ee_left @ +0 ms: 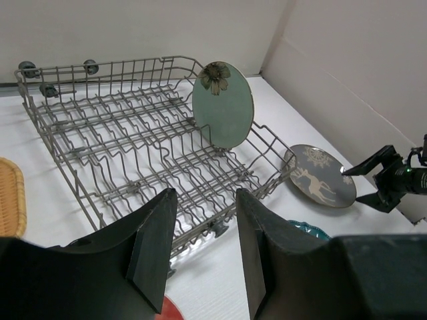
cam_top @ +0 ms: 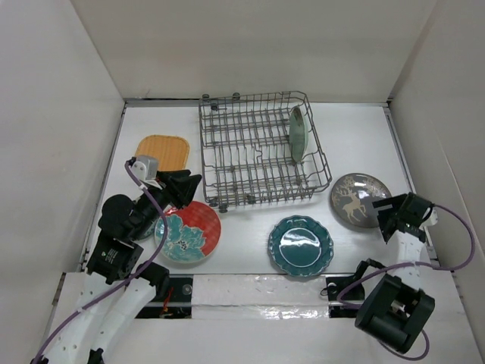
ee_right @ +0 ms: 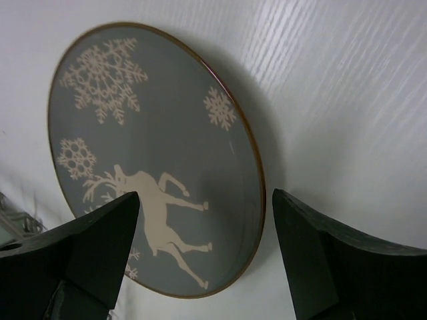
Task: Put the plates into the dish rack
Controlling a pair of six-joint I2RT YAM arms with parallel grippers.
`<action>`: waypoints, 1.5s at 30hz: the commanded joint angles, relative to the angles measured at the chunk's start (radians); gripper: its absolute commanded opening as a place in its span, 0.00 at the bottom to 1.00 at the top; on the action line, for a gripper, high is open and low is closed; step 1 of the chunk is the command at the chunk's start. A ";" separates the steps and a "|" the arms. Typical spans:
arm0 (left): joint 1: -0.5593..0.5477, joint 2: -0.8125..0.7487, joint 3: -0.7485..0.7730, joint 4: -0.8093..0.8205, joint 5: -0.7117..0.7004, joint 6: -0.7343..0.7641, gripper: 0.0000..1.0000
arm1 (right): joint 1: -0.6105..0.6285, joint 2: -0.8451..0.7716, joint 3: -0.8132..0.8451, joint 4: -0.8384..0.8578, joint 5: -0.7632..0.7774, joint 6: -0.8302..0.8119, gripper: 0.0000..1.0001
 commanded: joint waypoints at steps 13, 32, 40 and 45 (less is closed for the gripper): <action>-0.014 0.004 0.006 0.015 -0.018 0.003 0.38 | -0.020 0.234 -0.162 0.397 -0.290 0.184 0.66; -0.014 0.038 0.004 0.019 -0.016 0.006 0.36 | -0.020 -0.090 -0.142 0.538 -0.057 0.220 0.00; -0.005 0.042 0.003 0.020 -0.012 0.008 0.36 | 0.015 -0.131 0.207 0.424 -0.032 0.066 0.00; -0.005 0.044 0.001 0.019 -0.010 0.006 0.36 | 0.320 -0.052 0.537 0.346 0.108 -0.090 0.00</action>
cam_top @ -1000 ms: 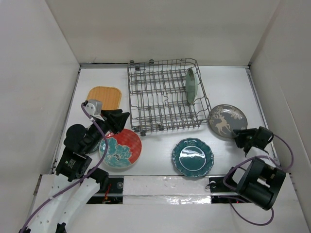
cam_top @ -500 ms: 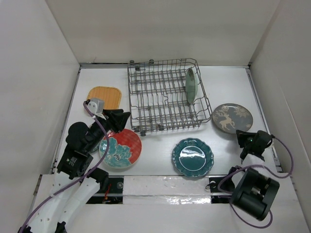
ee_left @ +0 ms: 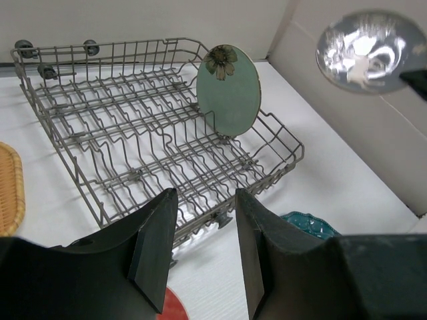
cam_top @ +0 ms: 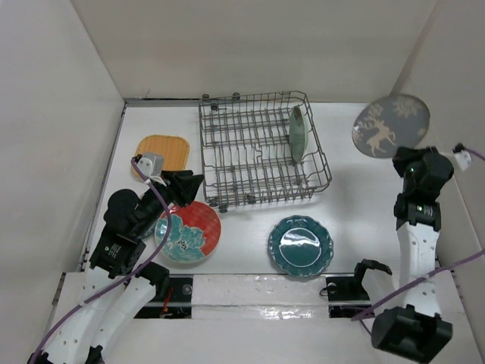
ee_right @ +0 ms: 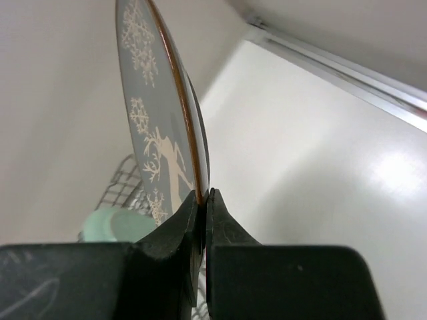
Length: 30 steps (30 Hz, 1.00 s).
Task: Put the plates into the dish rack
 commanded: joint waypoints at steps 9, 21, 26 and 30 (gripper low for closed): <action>0.010 -0.010 0.002 0.031 -0.007 0.009 0.36 | 0.833 0.393 0.765 -0.123 0.528 -0.460 0.00; 0.010 -0.036 0.003 0.022 -0.024 0.009 0.36 | 1.065 0.913 1.262 -0.354 0.926 -0.623 0.00; 0.010 -0.042 0.004 0.020 -0.024 0.009 0.36 | 1.074 1.012 1.273 -0.373 0.989 -0.636 0.00; 0.010 -0.042 0.003 0.020 -0.024 0.009 0.36 | 1.074 1.052 1.247 -0.384 1.007 -0.614 0.00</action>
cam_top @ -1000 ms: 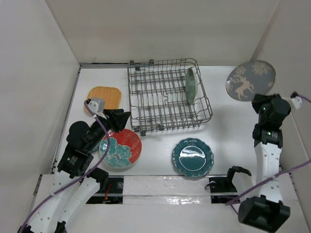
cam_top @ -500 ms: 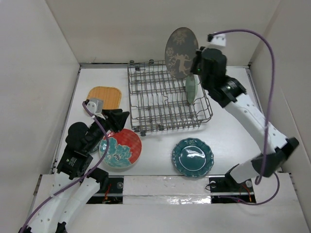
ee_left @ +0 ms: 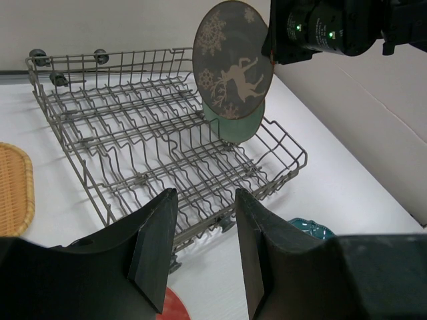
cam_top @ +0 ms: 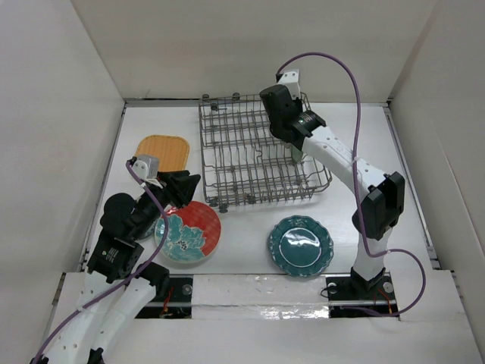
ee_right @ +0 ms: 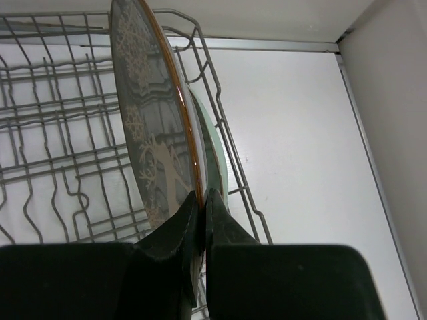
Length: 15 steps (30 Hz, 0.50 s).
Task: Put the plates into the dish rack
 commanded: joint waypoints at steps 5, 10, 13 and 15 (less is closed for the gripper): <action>0.003 -0.003 0.003 0.029 0.000 0.009 0.36 | 0.004 -0.017 -0.013 0.125 0.148 0.046 0.00; 0.003 0.003 0.003 0.031 0.003 0.009 0.36 | 0.004 0.011 -0.040 0.137 0.162 0.046 0.00; 0.003 0.002 0.003 0.029 0.000 0.009 0.36 | 0.014 0.028 -0.053 0.148 0.180 0.032 0.00; 0.003 0.002 0.004 0.029 -0.002 0.011 0.36 | 0.014 0.045 -0.061 0.149 0.185 0.034 0.00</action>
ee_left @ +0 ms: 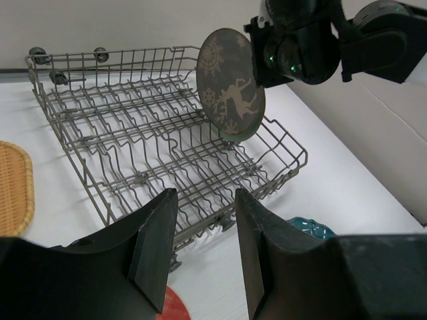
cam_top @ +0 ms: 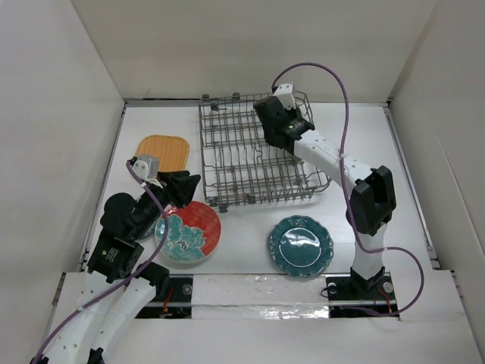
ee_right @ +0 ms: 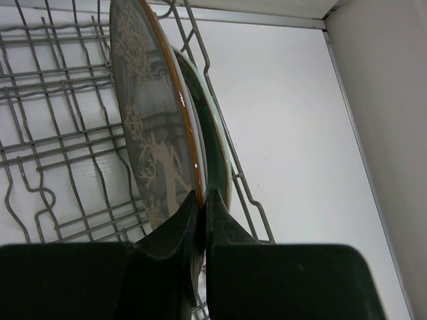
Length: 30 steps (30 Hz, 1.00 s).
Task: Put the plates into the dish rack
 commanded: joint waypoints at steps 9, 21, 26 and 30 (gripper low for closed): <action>0.003 0.005 0.003 0.030 -0.002 0.010 0.36 | 0.023 0.027 -0.035 0.144 0.103 0.031 0.00; 0.003 0.014 0.003 0.032 -0.010 0.010 0.37 | 0.041 -0.066 -0.053 0.126 0.002 0.099 0.57; 0.003 0.021 0.004 0.029 -0.013 0.012 0.37 | 0.050 -0.186 -0.102 0.138 -0.065 0.108 0.60; 0.003 0.029 0.003 0.032 -0.015 0.012 0.37 | 0.075 -0.346 -0.195 0.167 -0.163 0.114 0.40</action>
